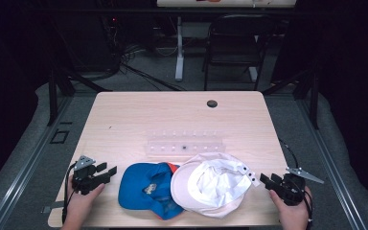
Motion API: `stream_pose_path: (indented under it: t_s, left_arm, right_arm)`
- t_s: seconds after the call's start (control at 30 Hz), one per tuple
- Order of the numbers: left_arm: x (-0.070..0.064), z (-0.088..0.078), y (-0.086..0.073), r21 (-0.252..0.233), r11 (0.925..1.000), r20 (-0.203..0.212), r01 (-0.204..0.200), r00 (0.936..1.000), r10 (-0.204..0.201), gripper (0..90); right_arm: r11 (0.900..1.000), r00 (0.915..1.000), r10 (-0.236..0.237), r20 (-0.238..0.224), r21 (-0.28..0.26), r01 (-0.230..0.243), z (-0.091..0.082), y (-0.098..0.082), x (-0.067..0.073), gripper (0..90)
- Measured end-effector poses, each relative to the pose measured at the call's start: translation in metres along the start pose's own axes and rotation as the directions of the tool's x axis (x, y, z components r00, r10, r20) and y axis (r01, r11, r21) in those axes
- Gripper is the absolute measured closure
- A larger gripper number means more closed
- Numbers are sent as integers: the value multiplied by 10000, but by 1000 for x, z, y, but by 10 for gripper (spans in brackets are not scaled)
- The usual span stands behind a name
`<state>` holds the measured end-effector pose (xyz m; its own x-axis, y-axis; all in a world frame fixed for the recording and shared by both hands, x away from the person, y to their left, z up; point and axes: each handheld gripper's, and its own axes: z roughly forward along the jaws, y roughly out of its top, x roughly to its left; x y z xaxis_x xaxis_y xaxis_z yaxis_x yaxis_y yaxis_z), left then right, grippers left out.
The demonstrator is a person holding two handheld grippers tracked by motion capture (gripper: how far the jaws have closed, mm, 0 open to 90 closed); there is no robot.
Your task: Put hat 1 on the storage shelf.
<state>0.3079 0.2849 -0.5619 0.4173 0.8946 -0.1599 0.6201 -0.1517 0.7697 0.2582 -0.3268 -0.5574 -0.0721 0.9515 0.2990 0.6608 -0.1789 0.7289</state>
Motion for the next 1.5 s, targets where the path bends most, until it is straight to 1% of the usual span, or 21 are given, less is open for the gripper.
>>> stream_pose_path:
  t_s: [0.13, 0.27, 0.4, 0.5, 0.57, 0.67, 0.73, 0.77, 0.8, 0.83, 0.9, 0.97, 1.0, 1.17, 1.2, 1.23, 1.33, 1.37, 1.4, 1.43, 1.5]
  left_arm:
    - [-2, 2, 1, 53, 9999, 54, -130, 9999, 130, 494]
    - [-4, 3, 2, 88, 9996, 45, -265, 9996, 264, 494]
    - [-5, 2, 2, 157, 9993, 80, -343, 9994, 342, 494]
    - [-7, 3, 3, 48, 9993, 100, -377, 9992, 376, 494]
    - [-7, 3, 4, 141, 9990, 106, -428, 9990, 426, 494]
    - [-8, 5, 4, 6, 9991, 85, -413, 9991, 413, 494]
    - [-8, 4, 5, 128, 9989, 104, -456, 9989, 454, 494]
    - [-9, 5, 5, 137, 9987, 111, -492, 9987, 491, 494]
    - [-10, 6, 5, 47, 9988, 82, -496, 9987, 496, 494]
    - [-11, 6, 5, 53, 9987, 79, -504, 9987, 504, 494]
    - [-11, 6, 5, 56, 9985, 70, -537, 9985, 536, 493]
    - [-12, 5, 5, 189, 9978, 80, -633, 9980, 632, 493]
    - [-12, 5, 5, 184, 9979, 87, -624, 9980, 623, 492]
    - [-13, 4, 5, 158, 9979, 101, -635, 9979, 634, 492]
    - [-13, 4, 5, 158, 9979, 101, -635, 9979, 634, 492]
    - [-13, 5, 5, 165, 9976, 105, -668, 9977, 666, 492]
    - [-15, 6, 5, 106, 9975, 120, -701, 9975, 700, 491]
    - [-15, 6, 5, 84, 9975, 120, -700, 9975, 699, 492]
    - [-15, 6, 5, 84, 9975, 120, -700, 9975, 699, 491]
    - [-15, 7, 5, 90, 9972, 115, -736, 9972, 735, 491]
    - [-15, 6, 5, 130, 9974, 88, -713, 9974, 712, 491]
  right_arm:
    - [9999, 9999, 98, -89, 44, -98, 0, -1, 1, 515]
    - [9999, 9998, 82, -156, 116, -80, -2, -2, 1, 511]
    - [9998, 9996, 173, -201, 49, -172, -3, -2, 2, 513]
    - [9994, 9996, 192, -186, 276, -187, -4, -3, 2, 517]
    - [9992, 9992, 308, -265, 252, -302, -4, -4, 3, 521]
    - [9981, 9978, 437, -500, 449, -415, -5, -4, 2, 521]
    - [9977, 9968, 495, -633, 492, -464, -7, -3, 3, 521]
    - [9977, 9960, 515, -724, 478, -481, -8, -1, 4, 521]
    - [9980, 9965, 449, -707, 485, -415, -9, 0, 5, 521]
    - [9978, 9977, 366, -566, 569, -334, -11, 1, 5, 520]
    - [9981, 9974, 410, -591, 475, -382, -13, 5, 8, 509]
    - [9984, 9979, 307, -567, 500, -278, -15, 9, 11, 498]
    - [9978, 9979, 244, -595, 623, -207, -16, 11, 13, 491]
    - [9966, 9974, 90, -709, 827, -31, -21, 22, 22, 484]
    - [9966, 9974, 90, -709, 827, -31, -21, 22, 22, 484]
    - [9957, 9982, -73, -593, 922, 127, -23, 27, 24, 482]
    - [9938, 9964, 143, -840, 1114, -48, -26, 35, 25, 468]
    - [9928, 9959, 94, -895, 1198, 14, -27, 38, 25, 462]
    - [9928, 9959, 94, -895, 1198, 14, -27, 38, 25, 462]
    - [9907, 9962, -27, -874, 1355, 145, -28, 44, 27, 453]
    - [9882, 9969, -145, -773, 1510, 261, -29, 48, 30, 452]
